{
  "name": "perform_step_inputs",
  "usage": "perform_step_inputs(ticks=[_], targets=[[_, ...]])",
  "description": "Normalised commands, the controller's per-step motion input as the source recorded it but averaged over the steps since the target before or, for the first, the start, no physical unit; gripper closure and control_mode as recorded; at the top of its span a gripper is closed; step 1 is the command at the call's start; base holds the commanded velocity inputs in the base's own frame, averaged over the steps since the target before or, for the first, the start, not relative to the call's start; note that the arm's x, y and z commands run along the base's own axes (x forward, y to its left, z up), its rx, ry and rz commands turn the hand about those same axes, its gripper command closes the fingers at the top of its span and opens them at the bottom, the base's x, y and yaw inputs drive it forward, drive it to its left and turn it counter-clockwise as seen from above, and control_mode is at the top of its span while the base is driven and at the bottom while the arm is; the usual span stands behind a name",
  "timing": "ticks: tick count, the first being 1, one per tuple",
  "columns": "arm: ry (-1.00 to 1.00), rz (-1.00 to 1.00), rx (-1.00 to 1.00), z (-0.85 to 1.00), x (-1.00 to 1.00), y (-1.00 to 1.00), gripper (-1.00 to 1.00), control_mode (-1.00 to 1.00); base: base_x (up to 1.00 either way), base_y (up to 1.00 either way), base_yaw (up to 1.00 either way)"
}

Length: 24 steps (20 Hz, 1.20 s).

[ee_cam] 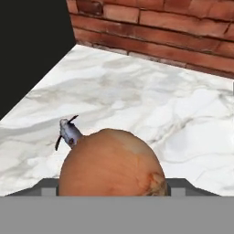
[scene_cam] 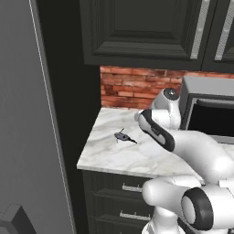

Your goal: Open the fridge, remove the peach, onion, and fish, and place them on any counter.

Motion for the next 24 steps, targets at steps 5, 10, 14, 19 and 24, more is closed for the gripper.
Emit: perform_step_inputs(ticks=[5,10,14,19,24], targets=[[0.07,0.00,-0.02,-1.00,0.80,-0.24,1.00,-1.00,0.00,0.00,0.00],[0.11,0.00,0.00,-0.93,0.64,-0.19,1.00,-1.00,0.00,0.00,0.00],[0.01,0.00,0.00,-0.43,0.35,-0.01,-1.00,-1.00,0.00,0.00,0.00],[0.00,0.00,0.00,-0.10,0.38,0.00,-1.00,-1.00,0.00,0.00,0.00],[0.00,0.00,0.00,0.00,0.32,0.00,-1.00,-1.00,0.00,0.00,0.00]])
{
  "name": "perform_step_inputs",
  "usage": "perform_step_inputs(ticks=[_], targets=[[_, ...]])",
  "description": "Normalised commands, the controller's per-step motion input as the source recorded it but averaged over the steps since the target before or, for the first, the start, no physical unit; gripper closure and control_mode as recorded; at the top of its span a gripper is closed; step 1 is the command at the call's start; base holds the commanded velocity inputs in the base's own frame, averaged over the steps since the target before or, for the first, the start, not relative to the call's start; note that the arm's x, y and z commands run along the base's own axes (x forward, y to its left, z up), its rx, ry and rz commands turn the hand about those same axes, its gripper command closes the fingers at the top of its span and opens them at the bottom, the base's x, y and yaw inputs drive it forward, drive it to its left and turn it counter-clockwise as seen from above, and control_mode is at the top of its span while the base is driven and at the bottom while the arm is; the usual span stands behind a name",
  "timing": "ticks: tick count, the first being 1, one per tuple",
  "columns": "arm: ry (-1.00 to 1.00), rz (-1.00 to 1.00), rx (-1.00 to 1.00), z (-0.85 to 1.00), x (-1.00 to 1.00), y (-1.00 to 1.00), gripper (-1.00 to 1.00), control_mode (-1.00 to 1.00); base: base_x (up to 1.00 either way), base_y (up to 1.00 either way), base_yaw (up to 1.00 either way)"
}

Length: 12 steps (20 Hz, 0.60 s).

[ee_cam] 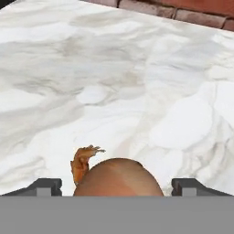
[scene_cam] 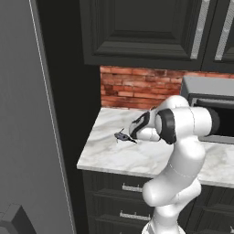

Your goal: Open the fridge, remove the peach, onion, and fish, and place them on any counter.

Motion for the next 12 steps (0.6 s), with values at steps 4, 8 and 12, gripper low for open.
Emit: perform_step_inputs(ticks=[4,8,12], targets=[[-0.17,0.00,0.01,0.49,-0.36,0.00,-1.00,-1.00,0.00,0.00,0.00],[-0.36,0.00,0.03,0.96,-1.00,0.02,-1.00,-1.00,0.00,0.00,0.00],[-0.33,0.09,0.00,1.00,-0.96,0.47,-1.00,-1.00,0.00,0.00,0.00]])
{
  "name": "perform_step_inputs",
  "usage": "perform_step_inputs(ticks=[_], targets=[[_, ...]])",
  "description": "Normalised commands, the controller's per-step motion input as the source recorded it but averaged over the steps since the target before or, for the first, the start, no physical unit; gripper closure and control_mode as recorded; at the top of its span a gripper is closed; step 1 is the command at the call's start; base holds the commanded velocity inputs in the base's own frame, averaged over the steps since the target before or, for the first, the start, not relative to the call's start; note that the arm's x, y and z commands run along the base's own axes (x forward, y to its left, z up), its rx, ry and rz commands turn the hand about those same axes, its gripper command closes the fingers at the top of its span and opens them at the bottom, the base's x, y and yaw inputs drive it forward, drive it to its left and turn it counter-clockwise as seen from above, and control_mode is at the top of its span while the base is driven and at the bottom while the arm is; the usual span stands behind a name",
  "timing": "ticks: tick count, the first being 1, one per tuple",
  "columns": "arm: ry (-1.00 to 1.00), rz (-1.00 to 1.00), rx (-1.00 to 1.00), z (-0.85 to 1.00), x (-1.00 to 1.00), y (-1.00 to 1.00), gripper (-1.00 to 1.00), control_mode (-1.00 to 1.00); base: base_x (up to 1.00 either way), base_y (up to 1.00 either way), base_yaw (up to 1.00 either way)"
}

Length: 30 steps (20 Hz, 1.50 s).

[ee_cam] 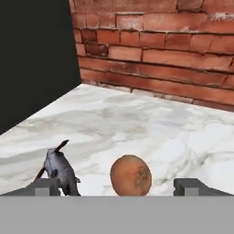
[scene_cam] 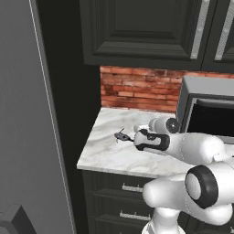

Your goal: Open the fridge, remove the peach, onion, and fish, and place them on any counter.

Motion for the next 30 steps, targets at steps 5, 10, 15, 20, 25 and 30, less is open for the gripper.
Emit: perform_step_inputs(ticks=[5,10,15,20,25,30], targets=[[-0.17,0.13,0.00,1.00,-0.32,0.55,-1.00,-1.00,0.00,0.00,0.00],[0.13,0.02,-0.02,1.00,-0.43,0.18,-1.00,-1.00,0.00,0.00,0.00],[0.35,-0.01,-0.04,0.55,-0.81,0.00,-1.00,-1.00,0.00,0.00,0.00],[0.47,0.00,-0.06,-0.04,-0.75,0.00,-1.00,-1.00,0.00,0.00,0.00],[0.09,-0.01,-0.03,-0.06,-0.19,0.02,-1.00,1.00,-0.51,0.01,0.00],[0.00,0.00,0.00,0.00,0.00,0.00,-1.00,1.00,-1.00,0.08,0.04]])
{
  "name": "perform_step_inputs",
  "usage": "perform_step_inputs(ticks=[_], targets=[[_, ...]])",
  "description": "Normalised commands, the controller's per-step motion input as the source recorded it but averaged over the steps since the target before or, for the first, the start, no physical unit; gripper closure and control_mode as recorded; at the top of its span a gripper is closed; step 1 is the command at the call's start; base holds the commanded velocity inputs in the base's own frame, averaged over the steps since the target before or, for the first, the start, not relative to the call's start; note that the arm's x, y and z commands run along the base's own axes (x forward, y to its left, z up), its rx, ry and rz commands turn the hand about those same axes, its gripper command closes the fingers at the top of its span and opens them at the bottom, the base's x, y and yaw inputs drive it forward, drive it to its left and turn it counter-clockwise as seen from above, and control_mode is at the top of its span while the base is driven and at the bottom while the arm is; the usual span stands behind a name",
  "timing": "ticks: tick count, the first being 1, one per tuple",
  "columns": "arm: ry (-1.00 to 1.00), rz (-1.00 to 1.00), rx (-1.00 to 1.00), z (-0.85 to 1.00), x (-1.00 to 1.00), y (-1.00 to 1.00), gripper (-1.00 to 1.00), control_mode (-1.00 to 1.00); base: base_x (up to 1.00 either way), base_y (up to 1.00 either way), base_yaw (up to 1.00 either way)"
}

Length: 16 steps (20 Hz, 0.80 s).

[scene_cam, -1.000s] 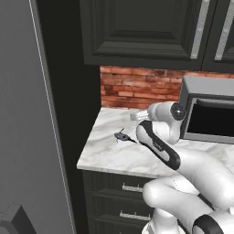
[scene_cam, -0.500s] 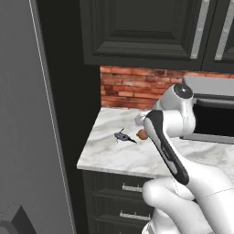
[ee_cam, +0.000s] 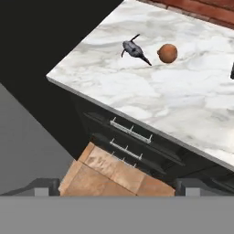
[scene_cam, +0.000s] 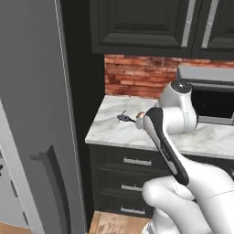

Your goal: Open the fridge, remove the peach, onion, and fish, and place them on any counter.

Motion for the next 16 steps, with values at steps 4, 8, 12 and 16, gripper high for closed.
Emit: perform_step_inputs(ticks=[4,8,12,16], targets=[[0.00,0.00,0.00,0.00,0.00,0.00,-1.00,1.00,-1.00,0.34,0.09],[0.00,0.00,0.00,0.00,0.00,0.00,-1.00,1.00,-1.00,0.67,0.04],[0.00,0.00,0.00,0.00,0.00,0.00,-1.00,1.00,-0.88,1.00,-0.33],[0.00,0.00,0.00,0.00,0.00,0.00,-1.00,1.00,-0.64,1.00,-0.44]])
